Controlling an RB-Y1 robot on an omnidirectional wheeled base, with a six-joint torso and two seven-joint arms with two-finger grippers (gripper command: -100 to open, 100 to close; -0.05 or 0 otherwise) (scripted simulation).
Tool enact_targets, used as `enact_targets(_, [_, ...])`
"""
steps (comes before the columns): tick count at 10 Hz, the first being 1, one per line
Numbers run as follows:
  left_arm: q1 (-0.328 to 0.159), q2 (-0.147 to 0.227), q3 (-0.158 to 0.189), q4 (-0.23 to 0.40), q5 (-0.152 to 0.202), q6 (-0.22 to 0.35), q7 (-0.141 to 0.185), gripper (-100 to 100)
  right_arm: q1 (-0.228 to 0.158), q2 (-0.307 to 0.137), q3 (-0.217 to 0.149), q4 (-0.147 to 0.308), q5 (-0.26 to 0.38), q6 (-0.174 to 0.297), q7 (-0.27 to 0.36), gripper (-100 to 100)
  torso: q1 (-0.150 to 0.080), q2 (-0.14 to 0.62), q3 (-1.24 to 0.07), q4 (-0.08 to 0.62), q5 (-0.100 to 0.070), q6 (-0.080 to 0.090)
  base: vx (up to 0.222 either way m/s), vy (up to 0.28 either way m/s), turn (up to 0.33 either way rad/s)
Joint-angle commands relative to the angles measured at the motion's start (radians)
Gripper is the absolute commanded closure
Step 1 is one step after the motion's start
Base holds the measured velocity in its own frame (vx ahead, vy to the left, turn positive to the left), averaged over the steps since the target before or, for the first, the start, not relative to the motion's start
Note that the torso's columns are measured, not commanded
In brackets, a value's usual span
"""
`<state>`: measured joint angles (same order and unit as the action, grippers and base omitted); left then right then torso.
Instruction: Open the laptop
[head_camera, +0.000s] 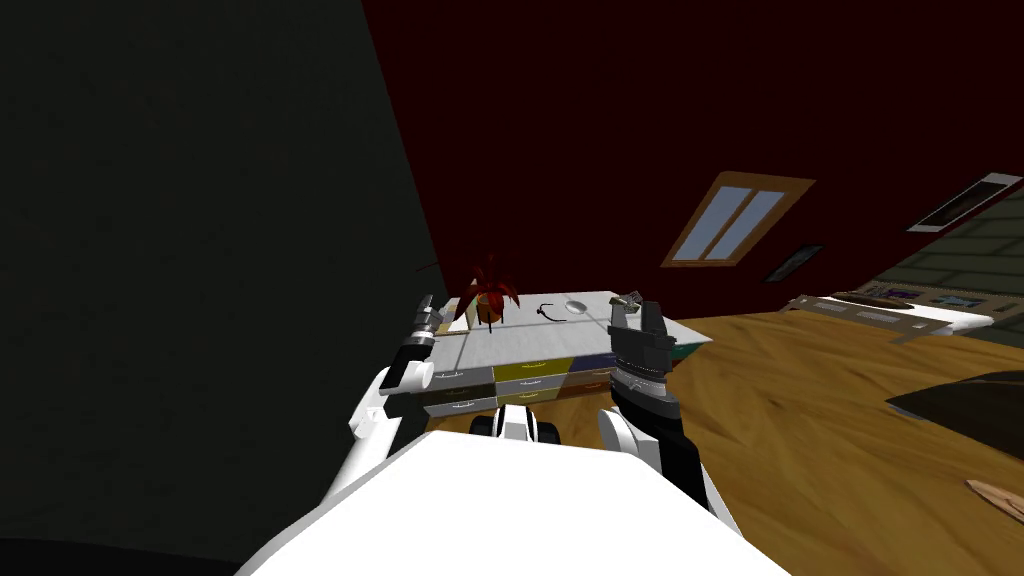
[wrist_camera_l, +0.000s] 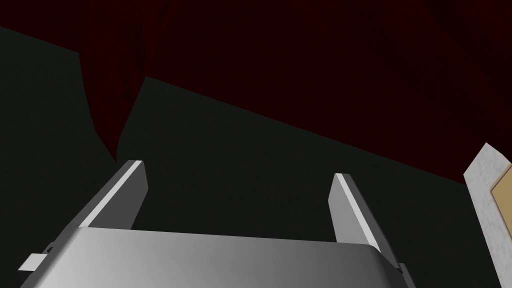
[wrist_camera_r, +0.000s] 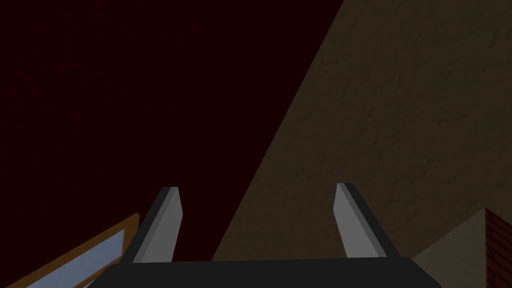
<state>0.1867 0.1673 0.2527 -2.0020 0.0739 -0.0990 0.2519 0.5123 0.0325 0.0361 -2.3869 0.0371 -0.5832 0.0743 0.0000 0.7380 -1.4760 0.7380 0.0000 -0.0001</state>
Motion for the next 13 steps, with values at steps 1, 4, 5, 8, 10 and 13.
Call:
enact_targets(1, [-0.039,-0.002,0.026,0.028,0.009,0.064,0.018,-100,0.0,0.0,0.0,0.0,0.0,0.0,0.0,0,0.0,0.0,0.0,0.0,0.0,0.0,0.003,0.006,-0.112])
enact_targets(4, [-0.089,-0.011,0.058,0.067,0.02,0.14,0.04,-100,0.0,0.0,0.0,0.0,0.0,0.0,0.0,0,0.0,0.0,0.0,0.0,0.0,0.0,0.005,0.007,-0.123])
enact_targets(5, [-0.106,-0.017,0.069,0.08,0.023,0.165,0.047,-100,0.0,0.0,0.0,0.0,0.0,0.0,0.0,0,0.0,0.0,0.0,0.0,0.0,0.0,0.004,0.006,-0.118])
enact_targets(8, [-0.155,-0.043,0.1,0.118,0.033,0.241,0.067,-100,0.0,0.0,0.0,0.0,0.0,0.0,0.0,0,0.0,0.0,0.0,0.0,0.0,0.0,0.005,0.002,-0.117])
enact_targets(10, [-0.183,-0.072,0.117,0.14,0.039,0.283,0.079,-100,0.0,0.0,0.0,0.0,0.0,0.0,0.0,0,0.0,0.0,0.0,0.0,0.0,0.0,0.004,0.002,-0.081])
enact_targets(13, [-0.211,-0.139,0.135,0.162,0.045,0.326,0.091,-100,0.0,0.0,0.0,0.0,0.0,0.0,0.0,0,0.0,0.0,0.0,0.0,0.0,0.0,0.003,0.001,-0.078])
